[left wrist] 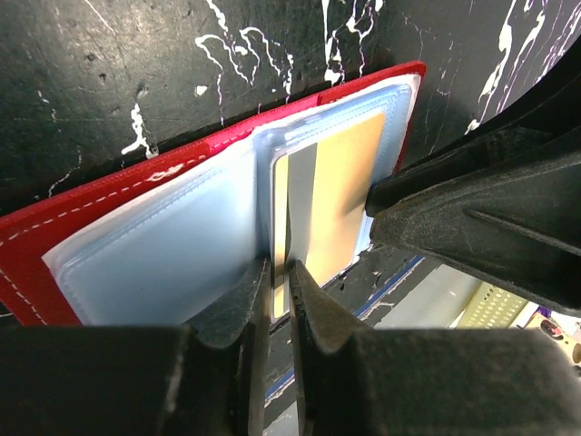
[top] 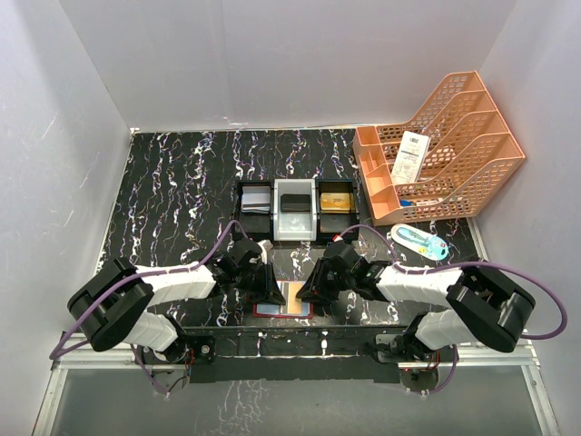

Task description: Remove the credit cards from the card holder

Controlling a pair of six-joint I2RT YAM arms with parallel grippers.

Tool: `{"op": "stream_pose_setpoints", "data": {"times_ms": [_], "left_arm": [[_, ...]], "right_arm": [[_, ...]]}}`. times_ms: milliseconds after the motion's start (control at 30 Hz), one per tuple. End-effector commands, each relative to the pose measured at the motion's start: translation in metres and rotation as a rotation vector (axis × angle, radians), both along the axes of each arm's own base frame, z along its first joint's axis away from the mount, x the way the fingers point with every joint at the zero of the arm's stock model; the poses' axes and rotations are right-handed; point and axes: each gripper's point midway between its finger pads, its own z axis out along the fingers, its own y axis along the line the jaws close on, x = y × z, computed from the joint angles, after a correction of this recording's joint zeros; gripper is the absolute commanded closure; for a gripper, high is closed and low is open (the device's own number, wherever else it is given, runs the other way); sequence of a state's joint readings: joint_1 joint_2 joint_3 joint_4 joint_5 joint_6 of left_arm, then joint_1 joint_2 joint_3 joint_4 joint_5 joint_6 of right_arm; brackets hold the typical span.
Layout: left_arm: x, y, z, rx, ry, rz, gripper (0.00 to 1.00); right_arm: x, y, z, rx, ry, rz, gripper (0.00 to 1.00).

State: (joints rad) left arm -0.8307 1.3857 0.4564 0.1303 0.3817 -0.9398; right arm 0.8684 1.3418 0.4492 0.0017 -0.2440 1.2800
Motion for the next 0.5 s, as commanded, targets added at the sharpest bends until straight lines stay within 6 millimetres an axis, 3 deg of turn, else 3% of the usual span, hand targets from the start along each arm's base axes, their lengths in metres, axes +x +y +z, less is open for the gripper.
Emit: {"op": "stream_pose_setpoints", "data": {"times_ms": [0,467], "left_arm": [[0.003,-0.003,0.008,-0.026,-0.037,0.008,0.90],[0.004,-0.004,0.020,-0.051,-0.066,0.011,0.95]], "right_arm": [[-0.001,-0.008,-0.016,-0.074,0.007,0.006,0.76],[-0.001,-0.015,-0.025,-0.130,0.014,0.001,0.78]]}}
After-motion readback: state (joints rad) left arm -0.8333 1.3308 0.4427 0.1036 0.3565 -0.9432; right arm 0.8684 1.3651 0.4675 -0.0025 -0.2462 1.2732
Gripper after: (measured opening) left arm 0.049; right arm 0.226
